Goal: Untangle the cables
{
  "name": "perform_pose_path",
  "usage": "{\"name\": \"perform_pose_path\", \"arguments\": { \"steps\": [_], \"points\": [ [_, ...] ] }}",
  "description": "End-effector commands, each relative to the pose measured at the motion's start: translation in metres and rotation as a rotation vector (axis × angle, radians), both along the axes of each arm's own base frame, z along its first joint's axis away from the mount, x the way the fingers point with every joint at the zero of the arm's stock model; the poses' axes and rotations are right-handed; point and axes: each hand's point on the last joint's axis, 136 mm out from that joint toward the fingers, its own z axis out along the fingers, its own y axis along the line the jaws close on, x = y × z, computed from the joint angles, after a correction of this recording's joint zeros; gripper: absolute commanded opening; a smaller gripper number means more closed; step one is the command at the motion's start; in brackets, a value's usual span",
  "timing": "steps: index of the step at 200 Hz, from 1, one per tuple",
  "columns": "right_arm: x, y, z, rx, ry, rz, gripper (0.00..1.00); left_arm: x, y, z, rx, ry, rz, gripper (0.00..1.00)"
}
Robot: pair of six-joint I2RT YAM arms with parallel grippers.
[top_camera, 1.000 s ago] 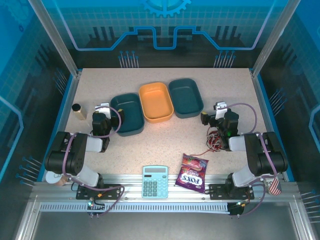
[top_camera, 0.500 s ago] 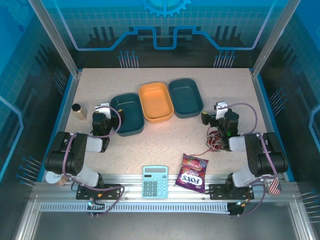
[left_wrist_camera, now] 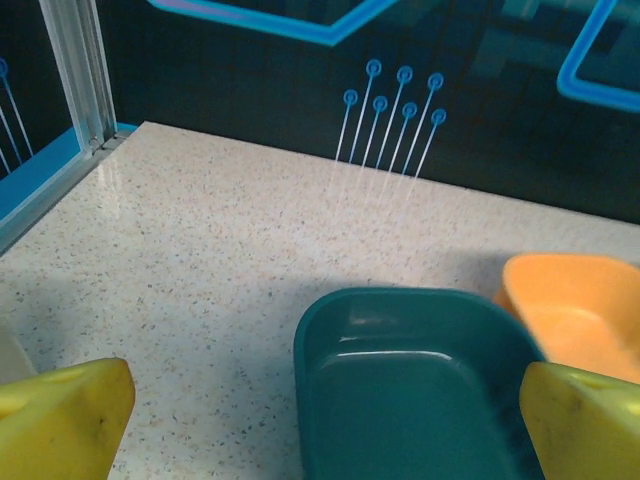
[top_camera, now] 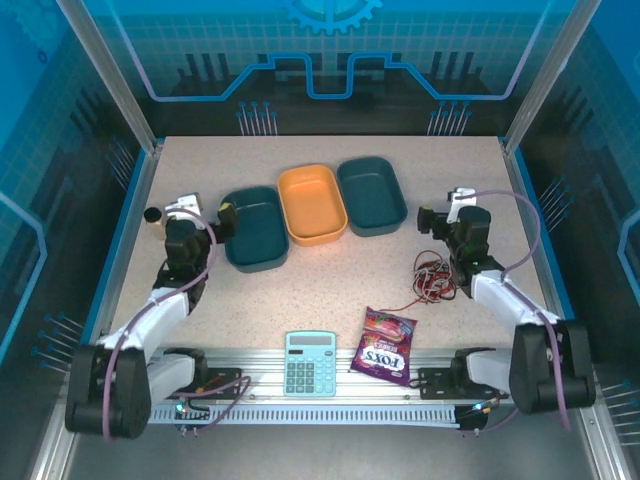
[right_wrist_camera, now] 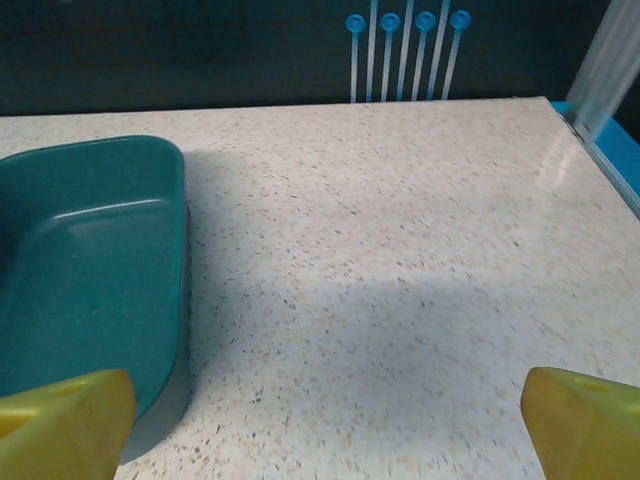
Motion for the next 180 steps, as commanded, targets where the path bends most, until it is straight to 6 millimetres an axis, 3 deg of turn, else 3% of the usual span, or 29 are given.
{"name": "perform_pose_path", "arguments": {
  "steps": [1, 23, 52, 91, 138, 180],
  "points": [
    [-0.040, -0.016, -0.016, 0.066, 0.183, -0.171, 1.00, -0.021, -0.001, 0.000, -0.136, 0.080, 0.037, 0.99],
    [-0.080, -0.023, -0.014, 0.146, 0.292, -0.271, 1.00, -0.037, -0.018, 0.010, -0.187, 0.103, -0.030, 0.99],
    [-0.133, -0.017, -0.021, 0.236, 0.418, -0.323, 0.99, -0.060, -0.041, 0.015, -0.196, 0.113, -0.106, 0.99],
    [-0.188, 0.000, -0.038, 0.315, 0.560, -0.333, 0.92, -0.081, -0.078, -0.006, -0.386, 0.161, -0.183, 0.99],
    [-0.208, 0.030, -0.062, 0.334, 0.661, -0.269, 0.88, -0.095, -0.114, -0.023, -0.439, 0.226, -0.252, 0.99],
    [-0.193, 0.046, -0.095, 0.348, 0.700, -0.249, 0.89, -0.090, -0.128, -0.031, -0.481, 0.239, -0.277, 0.99]
  ]
}}
